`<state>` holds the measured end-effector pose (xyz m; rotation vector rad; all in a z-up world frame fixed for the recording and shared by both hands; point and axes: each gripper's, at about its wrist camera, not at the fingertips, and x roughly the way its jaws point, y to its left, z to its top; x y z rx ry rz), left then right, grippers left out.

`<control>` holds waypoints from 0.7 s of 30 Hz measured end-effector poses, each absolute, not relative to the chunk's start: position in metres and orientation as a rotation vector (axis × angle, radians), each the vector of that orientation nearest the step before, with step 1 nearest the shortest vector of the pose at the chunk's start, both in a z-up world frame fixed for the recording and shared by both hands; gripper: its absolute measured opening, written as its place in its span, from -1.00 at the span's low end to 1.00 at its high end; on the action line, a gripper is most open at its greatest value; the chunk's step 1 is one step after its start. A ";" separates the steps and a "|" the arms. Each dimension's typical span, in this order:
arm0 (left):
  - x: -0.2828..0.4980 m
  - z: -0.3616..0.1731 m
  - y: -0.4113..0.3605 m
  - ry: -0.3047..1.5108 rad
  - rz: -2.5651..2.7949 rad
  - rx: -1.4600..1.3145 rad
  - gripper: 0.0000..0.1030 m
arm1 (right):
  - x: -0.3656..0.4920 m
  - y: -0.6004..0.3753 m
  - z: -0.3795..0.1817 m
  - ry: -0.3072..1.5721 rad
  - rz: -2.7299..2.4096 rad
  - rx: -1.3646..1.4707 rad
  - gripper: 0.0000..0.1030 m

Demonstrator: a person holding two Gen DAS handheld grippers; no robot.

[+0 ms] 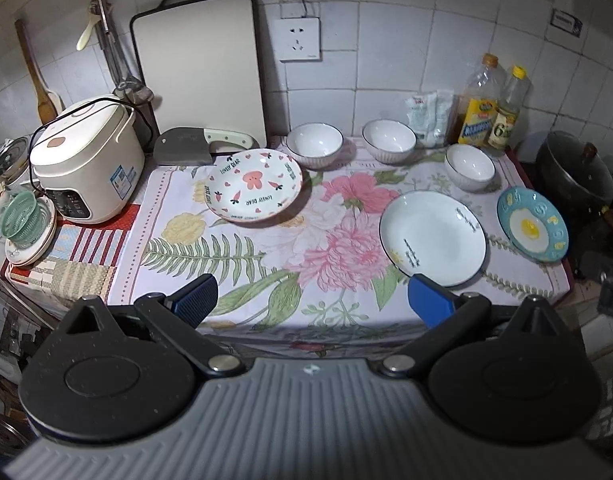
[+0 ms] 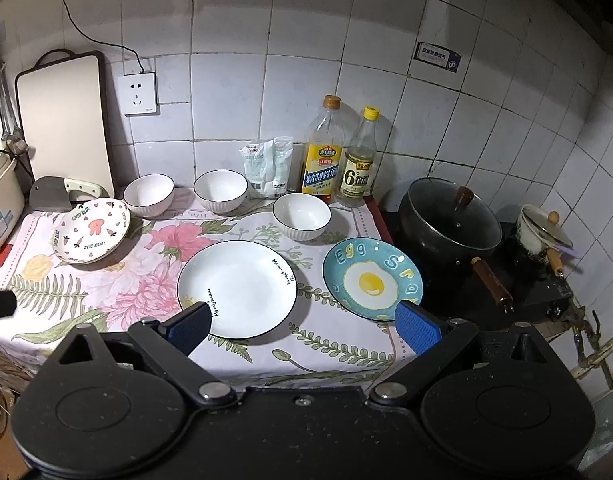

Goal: Organize plates and bowls

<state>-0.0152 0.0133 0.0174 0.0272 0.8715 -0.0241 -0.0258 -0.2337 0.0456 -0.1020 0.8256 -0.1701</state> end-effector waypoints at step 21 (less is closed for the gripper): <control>-0.018 -0.008 0.005 0.925 -0.014 0.051 1.00 | -0.028 -0.242 0.033 0.810 -0.095 -0.027 0.94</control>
